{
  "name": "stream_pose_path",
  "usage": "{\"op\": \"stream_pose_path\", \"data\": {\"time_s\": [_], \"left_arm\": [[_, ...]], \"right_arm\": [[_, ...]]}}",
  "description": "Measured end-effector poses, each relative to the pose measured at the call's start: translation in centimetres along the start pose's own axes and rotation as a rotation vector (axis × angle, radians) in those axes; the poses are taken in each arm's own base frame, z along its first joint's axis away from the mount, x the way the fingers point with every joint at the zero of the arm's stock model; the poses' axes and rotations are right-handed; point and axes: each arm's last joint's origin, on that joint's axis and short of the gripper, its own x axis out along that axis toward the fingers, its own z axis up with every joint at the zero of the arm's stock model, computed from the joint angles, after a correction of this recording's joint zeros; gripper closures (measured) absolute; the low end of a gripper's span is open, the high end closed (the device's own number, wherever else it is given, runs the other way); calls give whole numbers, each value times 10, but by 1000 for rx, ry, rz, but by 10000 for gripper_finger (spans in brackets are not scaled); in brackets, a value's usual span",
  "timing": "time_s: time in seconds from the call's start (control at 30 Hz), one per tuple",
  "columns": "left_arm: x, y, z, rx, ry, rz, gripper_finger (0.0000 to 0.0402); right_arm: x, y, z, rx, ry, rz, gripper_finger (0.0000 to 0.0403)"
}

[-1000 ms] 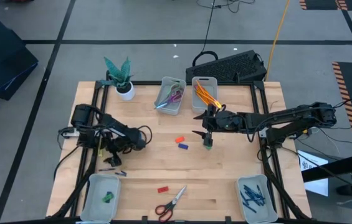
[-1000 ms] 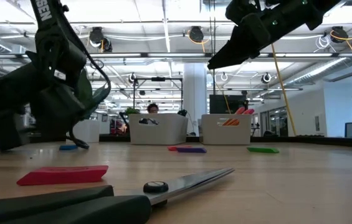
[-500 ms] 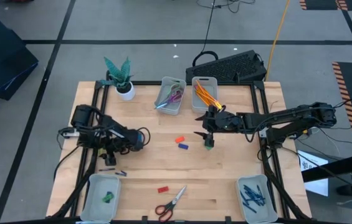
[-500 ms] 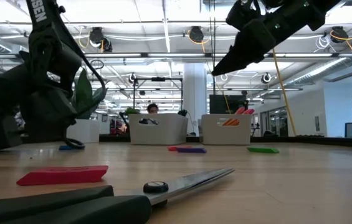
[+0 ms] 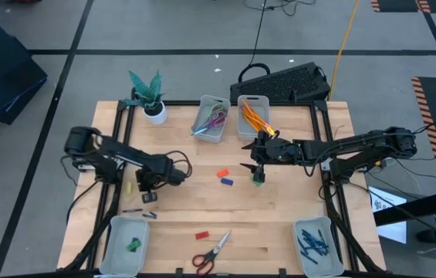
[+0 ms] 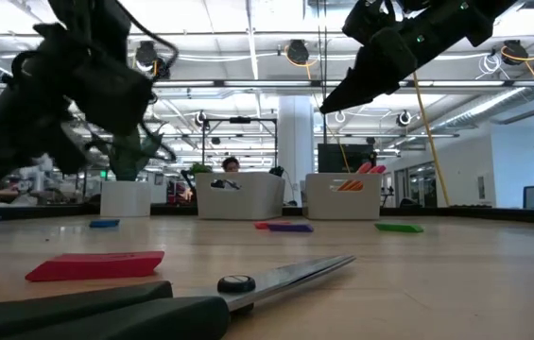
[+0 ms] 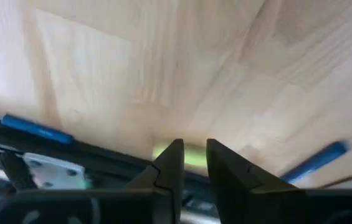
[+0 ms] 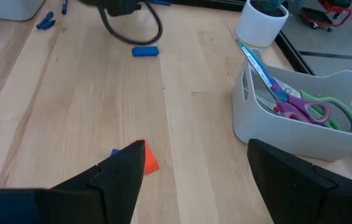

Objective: Sort crayons/erasers/pens/pencils in bins
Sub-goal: Prepare the yellow eraser

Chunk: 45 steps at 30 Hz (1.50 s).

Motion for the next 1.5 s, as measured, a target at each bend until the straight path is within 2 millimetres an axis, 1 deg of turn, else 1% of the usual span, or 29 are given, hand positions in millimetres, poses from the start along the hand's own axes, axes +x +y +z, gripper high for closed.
{"op": "stream_pose_path", "data": {"time_s": [0.07,0.17,0.23,0.3,0.33,0.37,0.43,0.57,0.7,0.8,0.87,0.97,1.1,1.23,1.3,1.4,1.5], "left_arm": [[-6,3,-6,-61,-50,-28,327],[-6,10,-14,-166,-35,-81,306],[-1,14,-17,-235,-10,-109,283],[9,19,-22,-353,46,-109,257],[15,21,-22,-408,74,-119,246],[16,22,-21,-447,80,-111,234],[13,24,-16,-519,34,-129,216],[14,30,-14,-561,61,-153,190],[13,30,-14,-521,81,-197,182],[17,29,-12,-486,80,-249,182],[19,30,-13,-447,89,-248,182],[24,30,-14,-422,204,-295,181],[30,31,-4,-396,308,-352,181],[43,28,5,-307,359,-310,184],[48,24,9,-247,357,-304,190],[58,20,13,-155,350,-228,199],[63,16,15,-94,337,-177,205]], "right_arm": [[0,0,0,0,-1,0,126],[0,0,0,0,0,0,126],[0,0,0,1,-1,0,126],[0,0,0,1,-1,0,126],[0,0,0,1,-1,-1,126],[0,0,0,3,-1,-1,126],[0,0,0,4,-1,-1,126],[0,0,-1,5,8,3,126],[0,1,-1,4,9,5,126],[0,1,-2,-2,16,5,126],[0,1,-2,-13,21,6,126],[0,1,-3,-34,30,7,126],[0,1,-3,-52,29,6,126],[0,1,-4,-41,44,8,126],[0,1,-6,-30,65,10,126],[-1,1,-10,-14,98,11,126],[-1,2,-12,4,128,11,126]]}}
